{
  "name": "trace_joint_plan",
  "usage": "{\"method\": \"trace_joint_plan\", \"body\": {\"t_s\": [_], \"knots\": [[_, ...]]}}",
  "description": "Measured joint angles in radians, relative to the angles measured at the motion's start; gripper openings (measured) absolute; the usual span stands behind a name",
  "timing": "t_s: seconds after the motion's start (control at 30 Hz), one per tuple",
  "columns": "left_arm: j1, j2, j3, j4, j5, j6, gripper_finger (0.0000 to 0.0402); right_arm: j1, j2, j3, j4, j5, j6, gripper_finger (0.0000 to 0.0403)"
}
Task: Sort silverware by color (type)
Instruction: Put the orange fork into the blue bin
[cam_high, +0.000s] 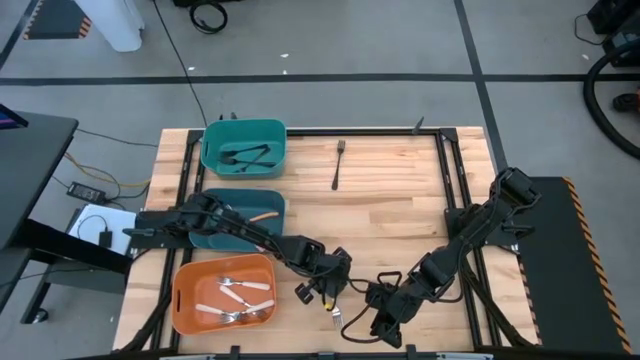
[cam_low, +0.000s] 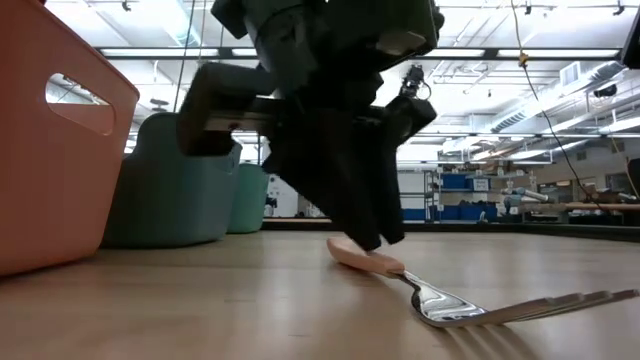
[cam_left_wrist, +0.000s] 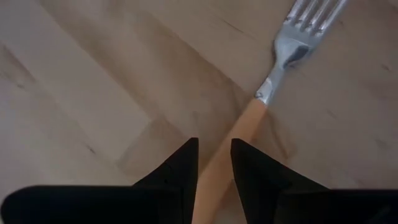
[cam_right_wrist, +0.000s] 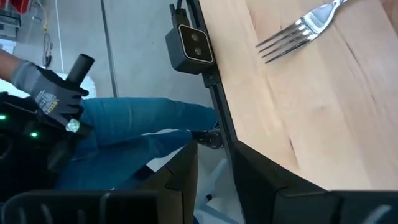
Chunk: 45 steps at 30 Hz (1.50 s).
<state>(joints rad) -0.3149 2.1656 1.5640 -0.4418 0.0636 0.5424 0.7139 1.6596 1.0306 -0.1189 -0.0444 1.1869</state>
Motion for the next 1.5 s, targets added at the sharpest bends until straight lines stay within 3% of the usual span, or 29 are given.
{"method": "trace_joint_plan", "body": {"t_s": [0.27, 0.5, 1.0, 1.5], "knots": [[0.005, 0.007, 0.002, -0.030, 0.003, 0.054, 0.0105, 0.000, 0.000, 0.000, 0.014, 0.000, 0.000, 0.0105], [0.005, 0.004, 0.029, -0.053, 0.001, -0.027, 0.0105, 0.000, 0.000, 0.000, 0.013, 0.002, 0.000, 0.0105], [-0.005, 0.001, 0.065, -0.159, 0.006, 0.162, 0.0103, 0.000, 0.000, 0.000, 0.013, 0.008, -0.003, 0.0105], [0.005, 0.054, 0.068, -0.173, 0.014, 0.181, 0.0103, 0.000, 0.000, 0.000, 0.009, 0.011, -0.009, 0.0105]]}}
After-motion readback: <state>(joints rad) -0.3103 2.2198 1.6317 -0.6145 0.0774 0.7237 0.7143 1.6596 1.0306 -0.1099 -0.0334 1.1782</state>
